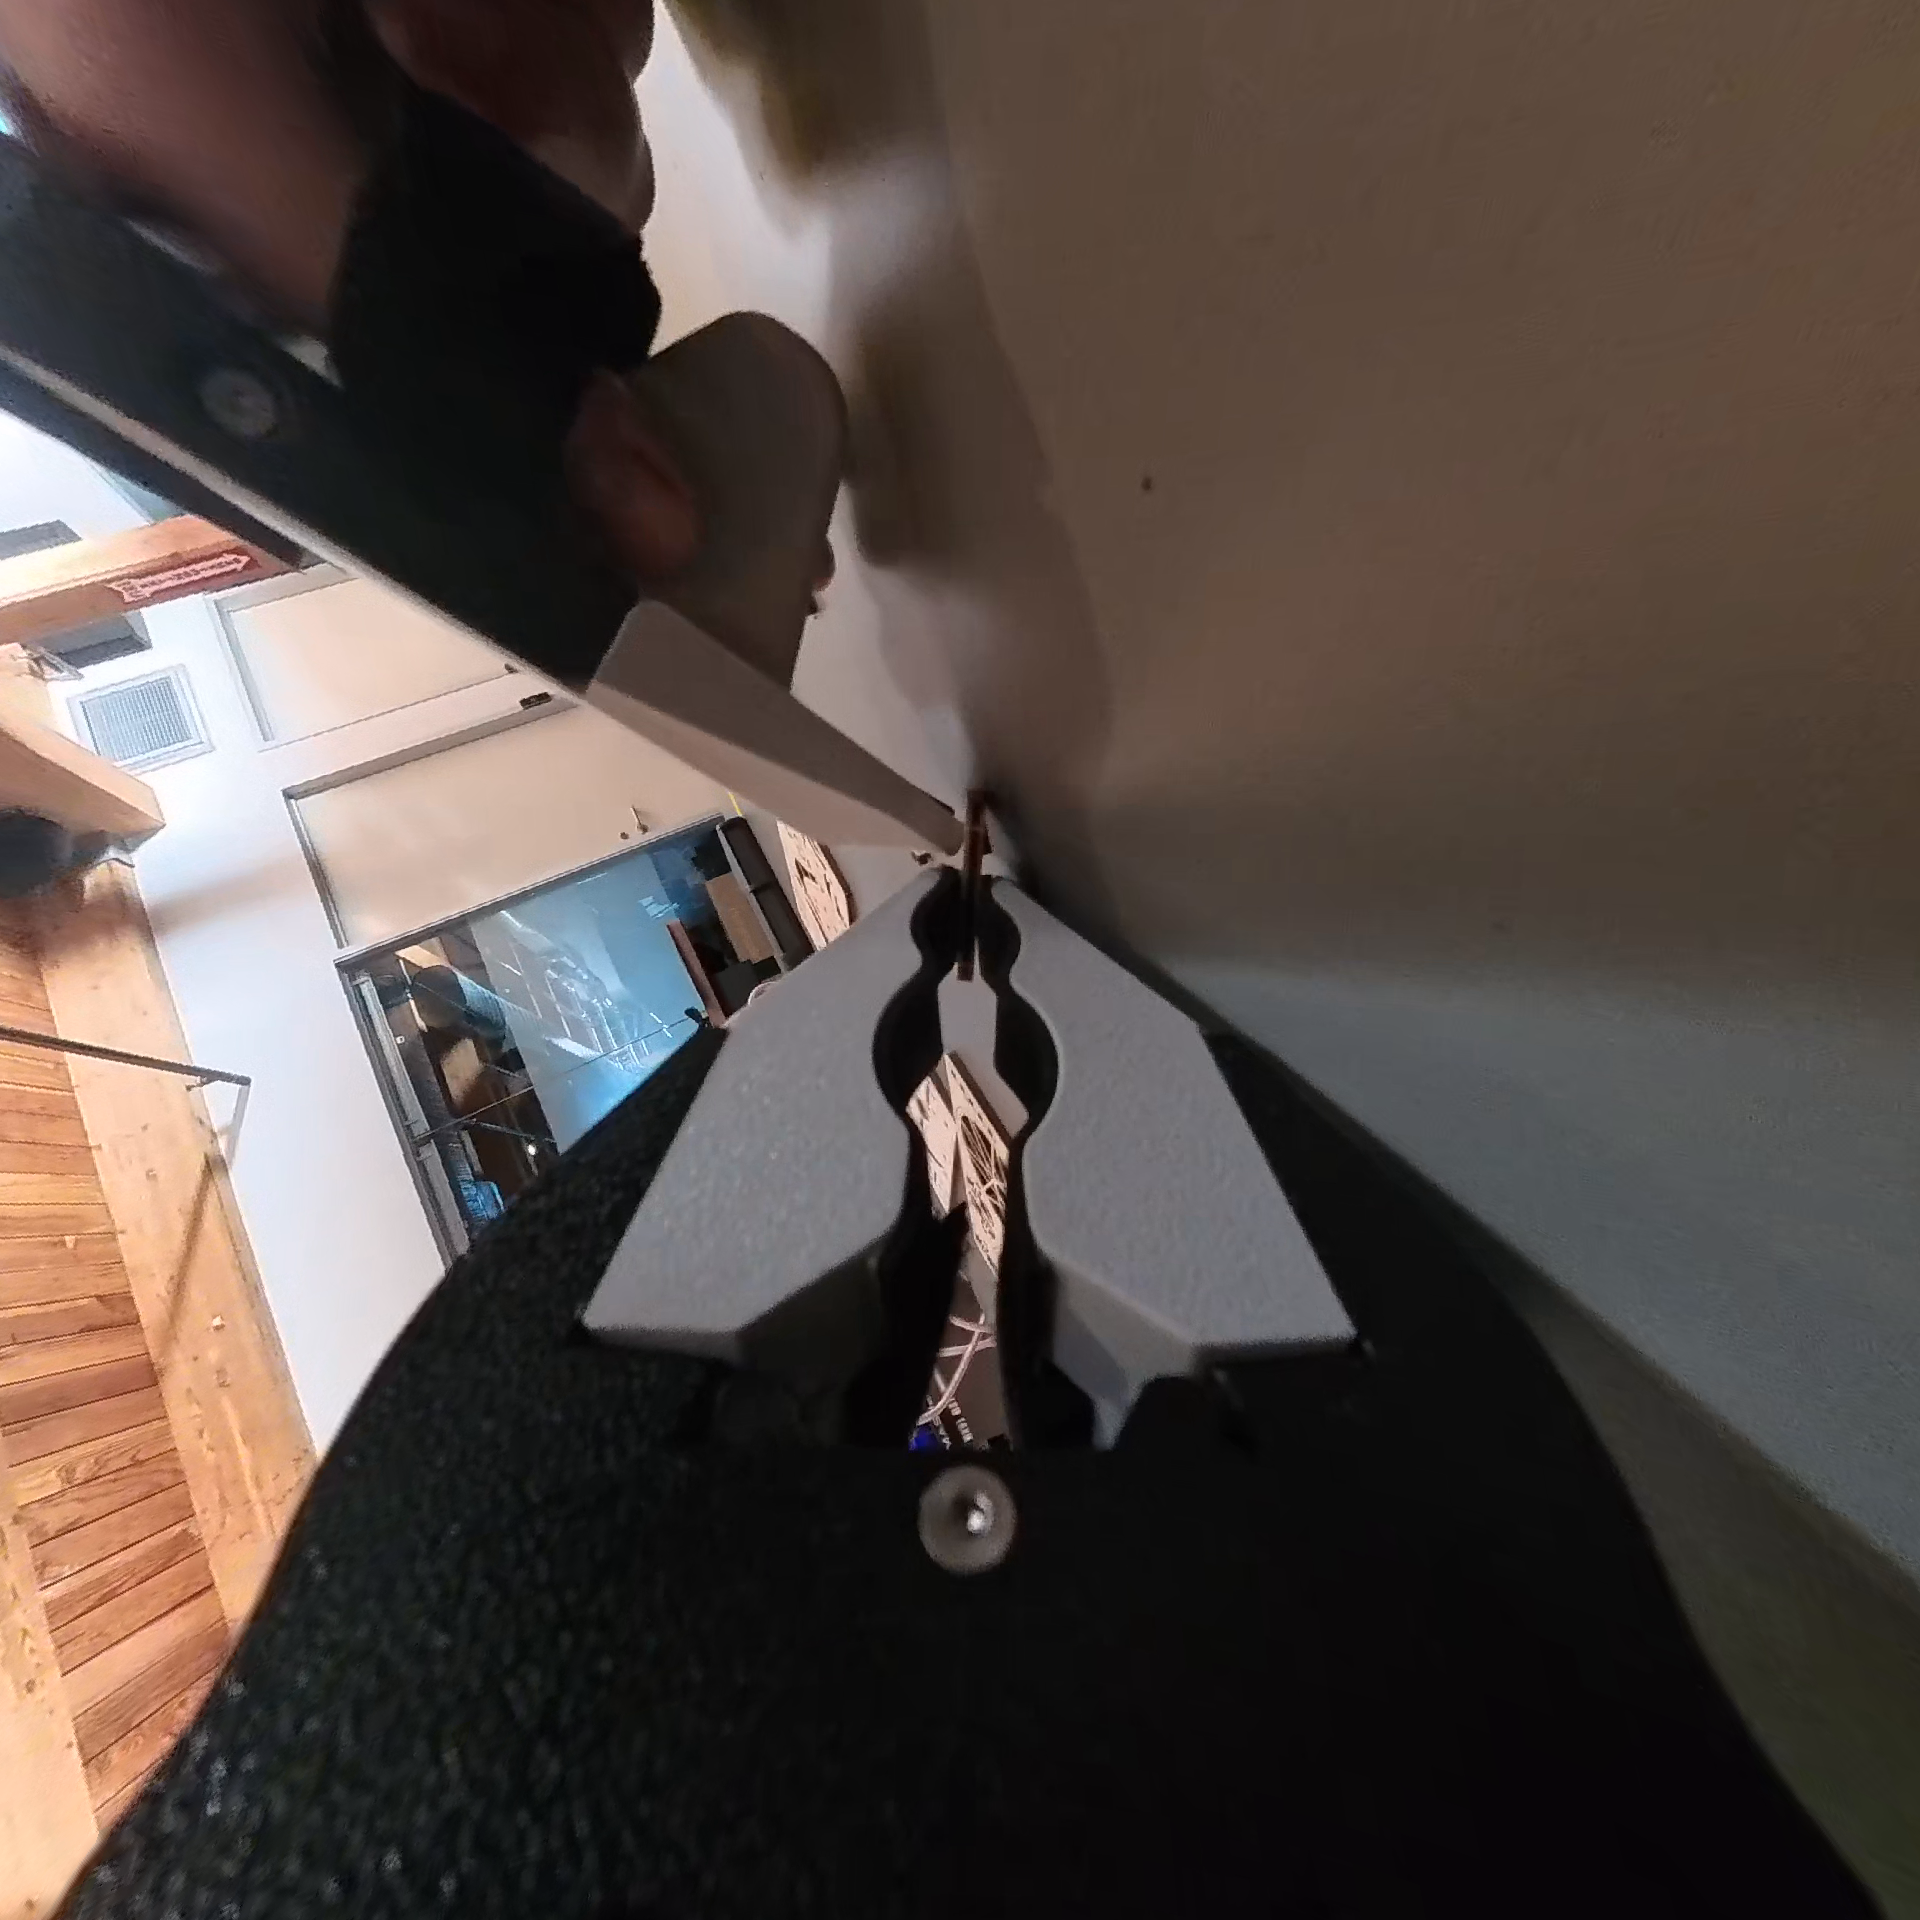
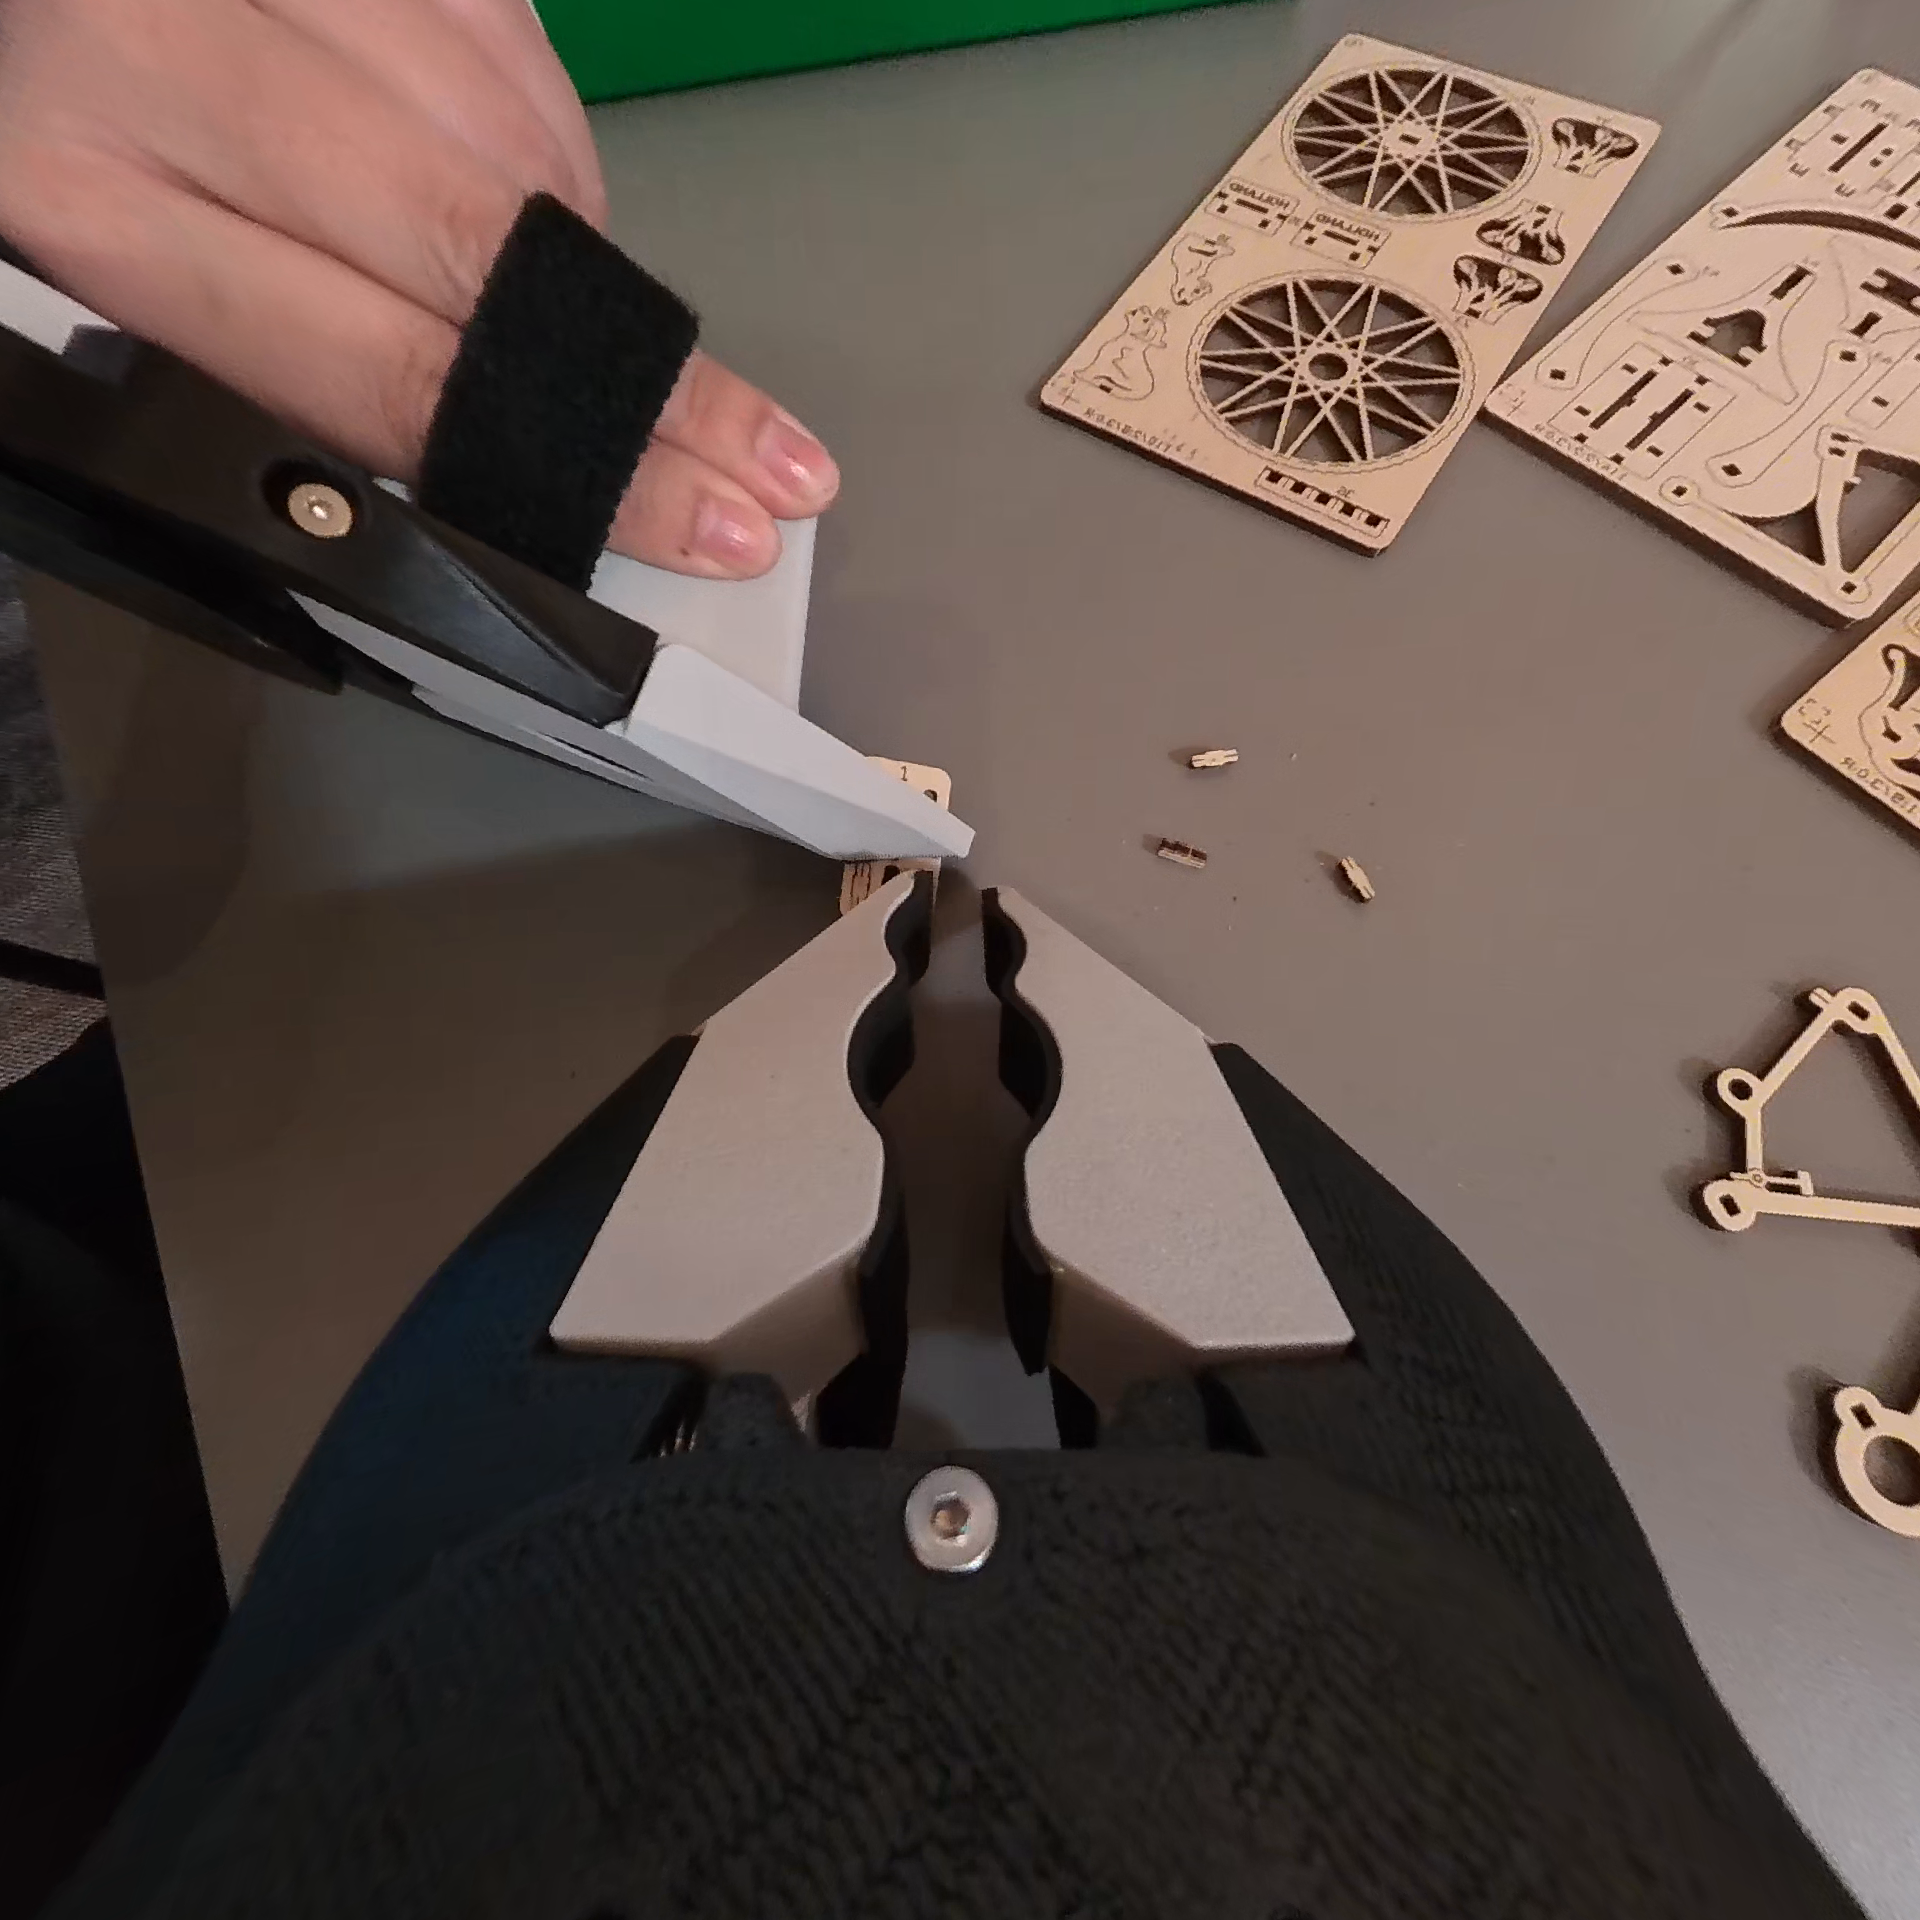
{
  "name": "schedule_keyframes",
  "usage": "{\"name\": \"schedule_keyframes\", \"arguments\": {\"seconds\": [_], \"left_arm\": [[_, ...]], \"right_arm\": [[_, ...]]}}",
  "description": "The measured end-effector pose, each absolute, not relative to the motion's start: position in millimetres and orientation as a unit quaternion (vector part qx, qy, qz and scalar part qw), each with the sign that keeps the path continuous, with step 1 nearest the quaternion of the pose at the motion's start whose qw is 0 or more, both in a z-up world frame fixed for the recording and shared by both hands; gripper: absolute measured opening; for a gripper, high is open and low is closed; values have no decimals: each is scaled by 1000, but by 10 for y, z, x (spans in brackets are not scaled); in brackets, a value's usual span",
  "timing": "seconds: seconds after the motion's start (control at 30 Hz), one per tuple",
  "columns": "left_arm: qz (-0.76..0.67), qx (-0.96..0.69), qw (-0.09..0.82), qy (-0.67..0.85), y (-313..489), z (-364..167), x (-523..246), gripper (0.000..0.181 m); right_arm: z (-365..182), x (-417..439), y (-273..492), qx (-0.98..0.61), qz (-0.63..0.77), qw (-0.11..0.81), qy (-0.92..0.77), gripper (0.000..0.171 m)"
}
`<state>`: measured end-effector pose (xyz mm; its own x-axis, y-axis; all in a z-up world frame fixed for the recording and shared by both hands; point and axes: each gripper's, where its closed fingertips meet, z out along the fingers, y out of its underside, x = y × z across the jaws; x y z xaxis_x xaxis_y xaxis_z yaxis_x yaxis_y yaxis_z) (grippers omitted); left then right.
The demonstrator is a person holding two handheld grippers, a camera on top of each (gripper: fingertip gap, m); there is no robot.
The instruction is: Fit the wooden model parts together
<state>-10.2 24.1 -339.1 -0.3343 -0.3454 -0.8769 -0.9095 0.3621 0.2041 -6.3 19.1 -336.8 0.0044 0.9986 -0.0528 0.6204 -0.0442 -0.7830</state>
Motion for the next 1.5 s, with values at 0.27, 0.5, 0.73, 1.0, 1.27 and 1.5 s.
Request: {"name": "schedule_keyframes", "arguments": {"seconds": [0.27, 0.5, 0.73, 1.0, 1.27, 1.5], "left_arm": [[363, -434, 385, 729, 242, -3392, -104, 1], [361, -434, 387, 729, 243, -3391, -104, 0], [360, -436, 387, 728, 242, -3391, -105, 1], [349, -443, 390, 727, 229, -3392, -98, 1], [348, -443, 391, 728, 228, -3390, -96, 0], [350, -438, 391, 730, 227, -3387, -93, 0]], "right_arm": [[-3363, -66, 200, -640, 307, 310, -633, 9], [-3364, -68, 202, -640, 308, 310, -632, 9], [-3359, -66, 240, -641, 290, 329, -630, 15], [-3392, -14, 448, -655, 215, 376, -619, 0], [-3319, -31, 243, -651, 350, 290, -607, 12], [-3323, -35, 249, -652, 348, 292, -607, 12]]}}
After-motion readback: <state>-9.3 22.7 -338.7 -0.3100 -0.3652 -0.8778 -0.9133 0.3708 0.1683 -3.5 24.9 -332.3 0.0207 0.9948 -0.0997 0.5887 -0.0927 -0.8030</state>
